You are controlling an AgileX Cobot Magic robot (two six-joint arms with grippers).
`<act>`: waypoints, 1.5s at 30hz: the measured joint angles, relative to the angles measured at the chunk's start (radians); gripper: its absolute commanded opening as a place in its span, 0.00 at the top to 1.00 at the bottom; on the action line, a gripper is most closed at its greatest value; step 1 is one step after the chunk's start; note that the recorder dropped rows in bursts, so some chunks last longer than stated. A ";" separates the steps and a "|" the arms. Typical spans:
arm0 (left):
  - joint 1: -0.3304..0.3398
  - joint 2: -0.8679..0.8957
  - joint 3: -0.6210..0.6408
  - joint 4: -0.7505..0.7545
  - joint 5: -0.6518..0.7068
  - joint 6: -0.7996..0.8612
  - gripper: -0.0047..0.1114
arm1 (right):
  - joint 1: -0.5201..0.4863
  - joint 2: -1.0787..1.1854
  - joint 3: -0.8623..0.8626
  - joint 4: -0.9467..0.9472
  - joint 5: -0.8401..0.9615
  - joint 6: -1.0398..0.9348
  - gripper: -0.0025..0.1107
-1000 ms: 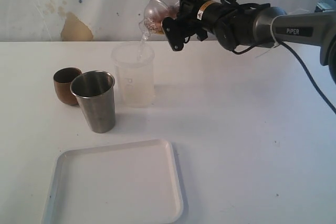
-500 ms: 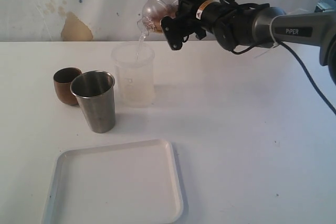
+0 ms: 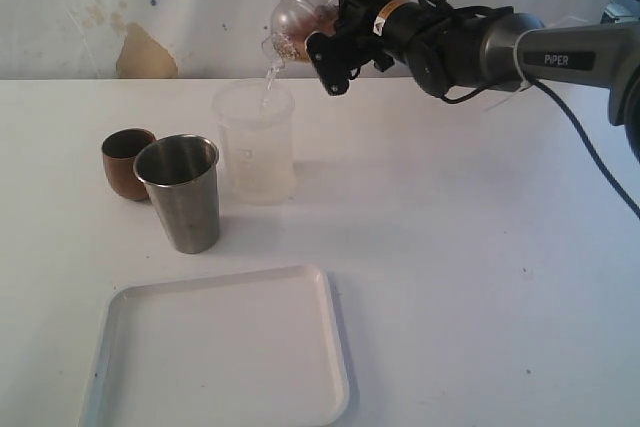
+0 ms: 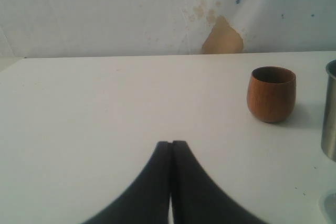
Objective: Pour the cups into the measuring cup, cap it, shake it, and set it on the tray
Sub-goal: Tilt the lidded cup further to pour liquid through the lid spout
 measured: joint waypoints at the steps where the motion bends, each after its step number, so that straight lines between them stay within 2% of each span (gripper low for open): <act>1: 0.000 0.000 0.000 0.000 0.000 0.000 0.96 | 0.000 0.000 0.000 0.000 0.000 0.000 0.98; 18: 0.000 0.000 0.000 0.000 0.000 0.000 0.96 | 0.021 0.000 0.000 0.000 0.000 -0.120 0.98; 45: 0.000 0.000 0.000 0.000 0.000 0.000 0.96 | 0.021 0.000 0.000 0.000 0.000 -0.128 0.98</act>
